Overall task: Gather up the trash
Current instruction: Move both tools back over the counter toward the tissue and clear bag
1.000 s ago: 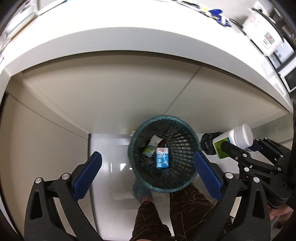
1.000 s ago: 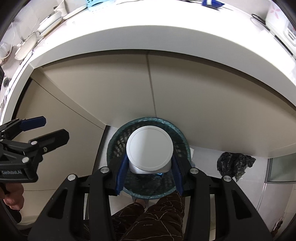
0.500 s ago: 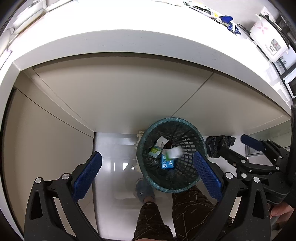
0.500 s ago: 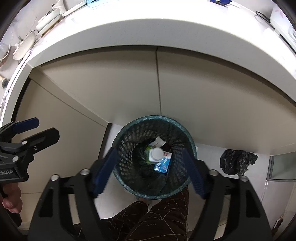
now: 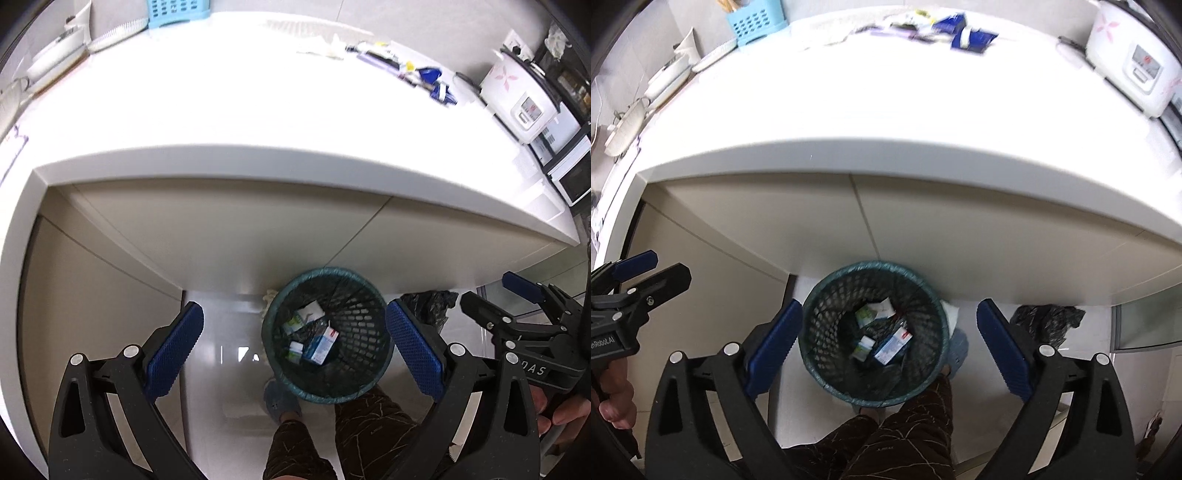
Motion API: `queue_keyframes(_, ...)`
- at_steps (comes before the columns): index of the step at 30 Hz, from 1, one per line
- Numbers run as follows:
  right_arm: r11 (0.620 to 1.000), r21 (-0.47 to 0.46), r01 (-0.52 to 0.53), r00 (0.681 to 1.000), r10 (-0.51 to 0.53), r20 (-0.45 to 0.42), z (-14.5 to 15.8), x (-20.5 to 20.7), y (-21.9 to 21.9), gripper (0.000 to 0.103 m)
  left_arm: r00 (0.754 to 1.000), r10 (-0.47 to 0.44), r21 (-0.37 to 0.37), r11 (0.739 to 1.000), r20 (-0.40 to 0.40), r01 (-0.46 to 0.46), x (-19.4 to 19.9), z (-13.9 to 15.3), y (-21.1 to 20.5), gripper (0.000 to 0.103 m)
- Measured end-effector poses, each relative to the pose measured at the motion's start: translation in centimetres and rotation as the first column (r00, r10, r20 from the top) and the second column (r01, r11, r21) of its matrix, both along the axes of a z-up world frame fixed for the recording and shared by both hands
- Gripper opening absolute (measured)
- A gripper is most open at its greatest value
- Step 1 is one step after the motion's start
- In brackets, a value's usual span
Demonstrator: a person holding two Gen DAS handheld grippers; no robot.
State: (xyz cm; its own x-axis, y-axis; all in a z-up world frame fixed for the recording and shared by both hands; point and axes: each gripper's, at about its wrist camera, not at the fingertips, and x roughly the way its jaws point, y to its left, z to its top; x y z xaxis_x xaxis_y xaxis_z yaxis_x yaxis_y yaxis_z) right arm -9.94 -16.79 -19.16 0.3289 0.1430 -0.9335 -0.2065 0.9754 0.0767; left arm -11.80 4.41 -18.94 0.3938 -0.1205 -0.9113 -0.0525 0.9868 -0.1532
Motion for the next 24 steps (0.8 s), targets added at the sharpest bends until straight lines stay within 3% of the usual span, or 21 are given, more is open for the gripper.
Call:
queue_keyframes(13,1.0,-0.006,0.02,0.991,-0.019,0.133,7.2,3.5,-2.3,0.091,0.994,-0.006,0.036,0.999,0.106,0.003,3.6,6.3,-0.9,0.096)
queue_keyframes(24,1.0,0.018,-0.02,0.981,0.016,0.192,10.3,10.8,-5.3,0.091,0.993,0.033,0.051,0.998,0.111,-0.039,10.1,8.4,-3.1,0.096)
